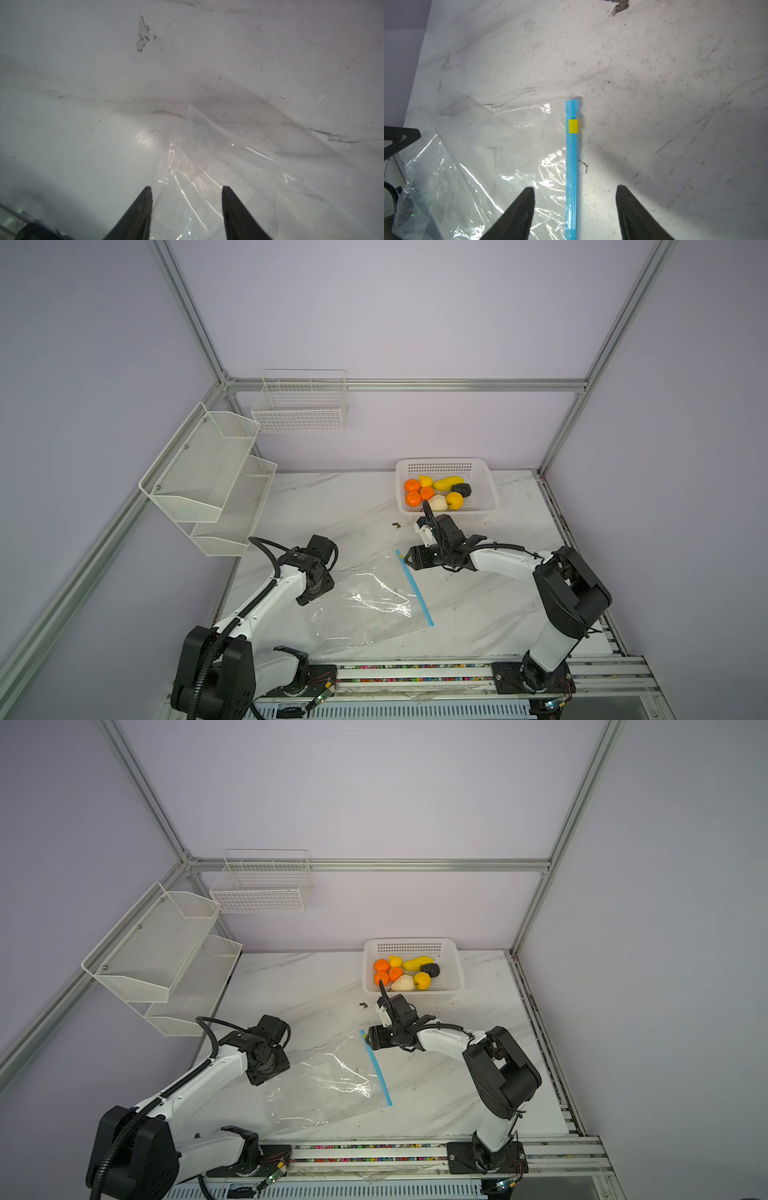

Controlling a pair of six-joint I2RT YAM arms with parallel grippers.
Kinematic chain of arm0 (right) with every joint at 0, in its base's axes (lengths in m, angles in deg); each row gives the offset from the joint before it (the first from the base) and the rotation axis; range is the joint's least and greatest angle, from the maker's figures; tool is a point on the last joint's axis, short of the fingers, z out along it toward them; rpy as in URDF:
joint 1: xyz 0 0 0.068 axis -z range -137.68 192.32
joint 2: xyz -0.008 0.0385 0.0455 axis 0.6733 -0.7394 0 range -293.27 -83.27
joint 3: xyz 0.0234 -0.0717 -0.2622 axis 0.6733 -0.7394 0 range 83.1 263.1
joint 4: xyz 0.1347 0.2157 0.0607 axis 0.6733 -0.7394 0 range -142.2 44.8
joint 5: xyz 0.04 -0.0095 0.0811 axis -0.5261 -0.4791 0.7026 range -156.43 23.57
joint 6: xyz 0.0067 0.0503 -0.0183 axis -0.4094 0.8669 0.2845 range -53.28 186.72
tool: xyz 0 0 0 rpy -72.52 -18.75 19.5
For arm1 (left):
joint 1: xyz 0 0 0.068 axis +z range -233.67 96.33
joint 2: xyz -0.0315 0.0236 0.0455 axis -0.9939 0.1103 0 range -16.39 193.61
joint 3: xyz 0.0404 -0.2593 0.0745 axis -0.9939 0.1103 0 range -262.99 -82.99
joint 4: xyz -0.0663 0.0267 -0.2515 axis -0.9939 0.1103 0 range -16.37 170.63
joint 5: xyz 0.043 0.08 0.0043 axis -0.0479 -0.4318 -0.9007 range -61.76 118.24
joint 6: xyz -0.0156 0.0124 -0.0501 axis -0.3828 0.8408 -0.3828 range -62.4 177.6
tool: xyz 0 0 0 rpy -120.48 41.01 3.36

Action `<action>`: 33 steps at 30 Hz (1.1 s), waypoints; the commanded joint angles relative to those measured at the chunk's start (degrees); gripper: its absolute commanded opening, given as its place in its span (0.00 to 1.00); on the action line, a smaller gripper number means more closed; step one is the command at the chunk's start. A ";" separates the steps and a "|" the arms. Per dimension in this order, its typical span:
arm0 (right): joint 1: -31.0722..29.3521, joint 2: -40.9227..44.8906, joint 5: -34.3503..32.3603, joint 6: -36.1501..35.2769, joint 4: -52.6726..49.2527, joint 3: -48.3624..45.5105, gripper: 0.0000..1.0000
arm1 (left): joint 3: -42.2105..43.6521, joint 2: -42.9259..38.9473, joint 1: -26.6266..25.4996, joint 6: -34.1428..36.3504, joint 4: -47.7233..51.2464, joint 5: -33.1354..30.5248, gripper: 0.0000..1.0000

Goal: Place the food in the zip-top bag and seal the zipper

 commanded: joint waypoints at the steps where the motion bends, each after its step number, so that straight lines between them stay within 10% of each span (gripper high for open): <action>1: -0.43 -0.43 0.38 0.62 -0.52 0.90 0.65 | 1.97 0.92 0.56 0.38 -4.05 1.56 0.45; 33: -0.43 0.97 0.43 5.60 -6.24 6.61 0.59 | -3.43 3.81 1.62 4.92 -9.09 1.05 0.10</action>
